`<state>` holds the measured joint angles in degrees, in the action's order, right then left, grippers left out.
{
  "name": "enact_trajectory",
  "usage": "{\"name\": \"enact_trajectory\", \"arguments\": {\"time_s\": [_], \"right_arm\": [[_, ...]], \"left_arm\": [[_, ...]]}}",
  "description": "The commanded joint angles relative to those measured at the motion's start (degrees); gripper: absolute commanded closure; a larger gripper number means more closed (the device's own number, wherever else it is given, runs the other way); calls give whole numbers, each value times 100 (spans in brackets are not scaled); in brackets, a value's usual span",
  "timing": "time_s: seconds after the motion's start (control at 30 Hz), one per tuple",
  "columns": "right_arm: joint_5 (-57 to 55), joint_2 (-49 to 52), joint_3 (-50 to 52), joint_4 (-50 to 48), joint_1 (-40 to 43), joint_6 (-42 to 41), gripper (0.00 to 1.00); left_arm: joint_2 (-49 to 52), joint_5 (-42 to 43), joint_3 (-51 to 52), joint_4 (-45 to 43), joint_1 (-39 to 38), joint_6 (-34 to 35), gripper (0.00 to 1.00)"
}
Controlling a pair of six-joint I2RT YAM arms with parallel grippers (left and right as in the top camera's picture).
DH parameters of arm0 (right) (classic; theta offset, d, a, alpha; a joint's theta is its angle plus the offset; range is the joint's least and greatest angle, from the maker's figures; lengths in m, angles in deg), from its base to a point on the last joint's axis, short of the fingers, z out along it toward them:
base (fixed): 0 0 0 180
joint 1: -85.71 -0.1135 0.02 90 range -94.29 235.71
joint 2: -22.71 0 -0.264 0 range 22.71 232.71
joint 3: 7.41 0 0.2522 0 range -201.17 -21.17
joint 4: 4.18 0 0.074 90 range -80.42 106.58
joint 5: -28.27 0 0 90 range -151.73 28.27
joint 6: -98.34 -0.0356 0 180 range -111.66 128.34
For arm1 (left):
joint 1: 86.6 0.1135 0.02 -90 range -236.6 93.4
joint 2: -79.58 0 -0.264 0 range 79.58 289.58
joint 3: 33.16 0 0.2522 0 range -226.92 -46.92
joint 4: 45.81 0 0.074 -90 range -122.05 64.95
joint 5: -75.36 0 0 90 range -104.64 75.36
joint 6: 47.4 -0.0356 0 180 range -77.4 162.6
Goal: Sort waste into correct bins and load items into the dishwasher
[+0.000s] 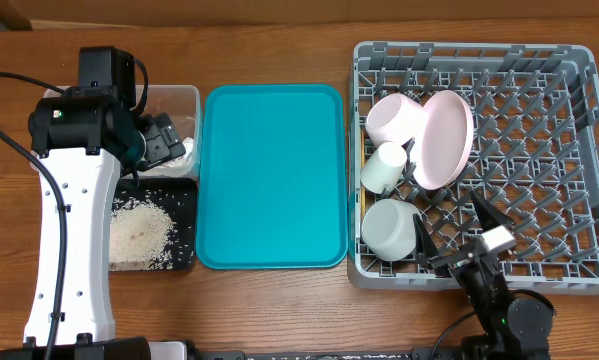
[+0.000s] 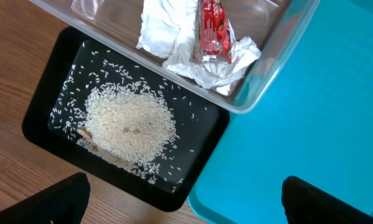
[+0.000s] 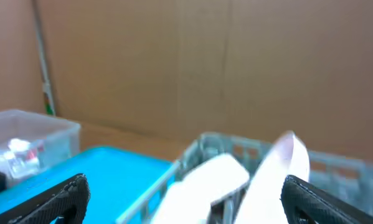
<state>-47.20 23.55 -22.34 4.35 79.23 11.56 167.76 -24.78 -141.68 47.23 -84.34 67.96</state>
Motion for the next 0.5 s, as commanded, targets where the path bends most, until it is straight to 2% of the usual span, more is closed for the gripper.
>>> {"name": "enact_trajectory", "arguments": {"time_s": [0.0, 0.13, 0.47], "right_arm": [[-343, -68, 72, 485, -33, 2, 0], [-339, -68, 72, 901, -33, 2, 0], [-529, -68, 72, 883, -33, 2, 0]], "left_arm": [[22, -37, -55, -4, -4, 17, 0], [22, -37, -55, -4, -4, 17, 0], [22, -37, -55, -4, -4, 17, 0]]}}
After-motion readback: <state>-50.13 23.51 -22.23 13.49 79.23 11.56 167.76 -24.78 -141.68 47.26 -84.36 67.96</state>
